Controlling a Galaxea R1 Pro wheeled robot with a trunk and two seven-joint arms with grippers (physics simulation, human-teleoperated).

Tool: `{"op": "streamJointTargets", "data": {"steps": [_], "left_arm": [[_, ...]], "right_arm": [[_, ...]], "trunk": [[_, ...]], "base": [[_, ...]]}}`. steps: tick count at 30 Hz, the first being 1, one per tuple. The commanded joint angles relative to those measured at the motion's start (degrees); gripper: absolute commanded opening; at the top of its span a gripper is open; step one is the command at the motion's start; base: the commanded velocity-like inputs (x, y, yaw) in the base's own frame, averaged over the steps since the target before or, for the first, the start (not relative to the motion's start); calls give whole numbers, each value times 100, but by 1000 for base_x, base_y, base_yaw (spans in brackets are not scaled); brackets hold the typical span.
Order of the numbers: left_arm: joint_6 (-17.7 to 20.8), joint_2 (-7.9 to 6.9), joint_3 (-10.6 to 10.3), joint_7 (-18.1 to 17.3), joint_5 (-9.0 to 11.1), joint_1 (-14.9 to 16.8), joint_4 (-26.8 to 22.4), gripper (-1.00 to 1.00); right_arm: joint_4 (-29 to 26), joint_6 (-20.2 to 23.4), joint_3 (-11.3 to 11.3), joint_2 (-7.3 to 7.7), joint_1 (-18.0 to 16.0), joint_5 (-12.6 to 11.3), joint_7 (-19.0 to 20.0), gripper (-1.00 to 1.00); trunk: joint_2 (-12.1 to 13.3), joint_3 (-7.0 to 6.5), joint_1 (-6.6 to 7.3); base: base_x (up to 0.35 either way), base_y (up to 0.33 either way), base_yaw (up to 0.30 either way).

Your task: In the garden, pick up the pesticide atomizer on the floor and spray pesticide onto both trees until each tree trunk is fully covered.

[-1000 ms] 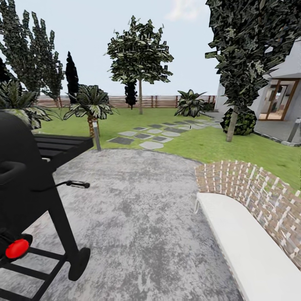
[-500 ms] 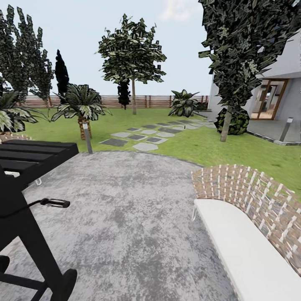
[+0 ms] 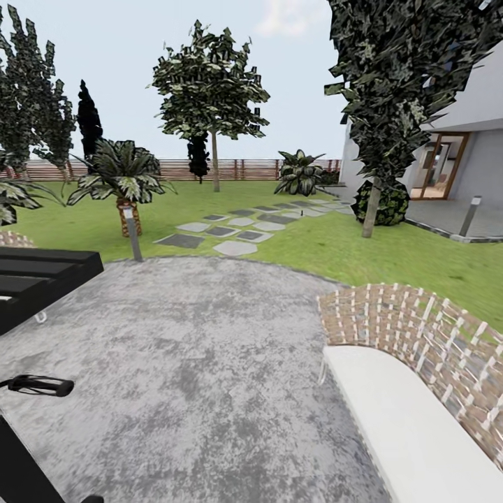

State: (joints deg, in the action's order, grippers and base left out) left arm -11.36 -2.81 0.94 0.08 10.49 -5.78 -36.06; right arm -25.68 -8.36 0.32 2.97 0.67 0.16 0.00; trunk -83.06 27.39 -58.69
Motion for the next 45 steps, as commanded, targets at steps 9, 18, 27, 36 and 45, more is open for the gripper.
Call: {"op": "streamJointTargets", "data": {"steps": [9,18,27,36,45], "left_arm": [[-7,-1,-7,1,41,-2,-6,100],[-7,-1,-7,1,41,-2,-6,100],[-7,-1,-7,1,41,-2,-6,100],[-7,-2,-7,1,41,-2,-6,100],[-7,0,-7,1,41,-2,-6,100]], "right_arm": [[-7,-8,3,0,3,0,0,100],[-7,-8,3,1,3,0,0,100],[-7,-8,3,-2,2,1,0,100],[-7,-8,3,-1,3,1,0,100],[-7,-8,3,0,2,1,0,100]], "trunk": [[-2,3,-4],[-2,3,-4],[-2,3,-4],[-2,3,-4],[-2,3,-4]], "base": [[350,0,-1],[350,0,0],[350,16,0],[350,90,0],[350,101,0]]}}
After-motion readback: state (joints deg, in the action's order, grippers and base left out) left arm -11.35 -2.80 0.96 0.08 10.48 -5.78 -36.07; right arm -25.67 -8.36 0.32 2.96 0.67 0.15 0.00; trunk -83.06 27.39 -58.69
